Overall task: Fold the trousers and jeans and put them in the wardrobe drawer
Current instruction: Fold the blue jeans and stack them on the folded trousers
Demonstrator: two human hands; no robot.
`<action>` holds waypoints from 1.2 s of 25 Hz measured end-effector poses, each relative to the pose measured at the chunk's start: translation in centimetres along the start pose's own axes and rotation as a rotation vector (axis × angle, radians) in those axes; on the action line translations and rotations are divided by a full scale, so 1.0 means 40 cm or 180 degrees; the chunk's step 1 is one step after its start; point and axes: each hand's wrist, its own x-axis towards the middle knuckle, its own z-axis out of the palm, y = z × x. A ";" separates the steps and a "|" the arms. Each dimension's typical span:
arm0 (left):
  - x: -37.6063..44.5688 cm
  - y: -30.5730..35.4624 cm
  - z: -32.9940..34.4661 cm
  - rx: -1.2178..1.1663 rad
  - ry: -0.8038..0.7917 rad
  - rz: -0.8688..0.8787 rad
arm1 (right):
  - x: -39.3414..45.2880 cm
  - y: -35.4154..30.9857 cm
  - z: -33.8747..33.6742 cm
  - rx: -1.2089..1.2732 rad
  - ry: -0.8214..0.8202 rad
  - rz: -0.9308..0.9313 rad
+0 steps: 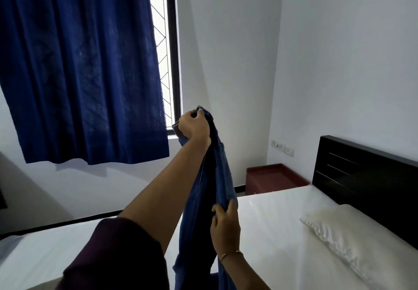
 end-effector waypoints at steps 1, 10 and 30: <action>0.002 0.008 0.007 -0.0027 0.0018 0.0005 | -0.007 -0.005 0.002 -0.0052 -0.0067 -0.0037; -0.032 0.077 0.037 -0.0319 0.0037 0.0005 | -0.024 -0.093 0.022 -0.0101 -0.0519 0.0519; 0.109 -0.030 -0.071 -0.0547 0.0411 -0.0105 | 0.624 0.109 -0.383 -0.1128 0.0434 0.0049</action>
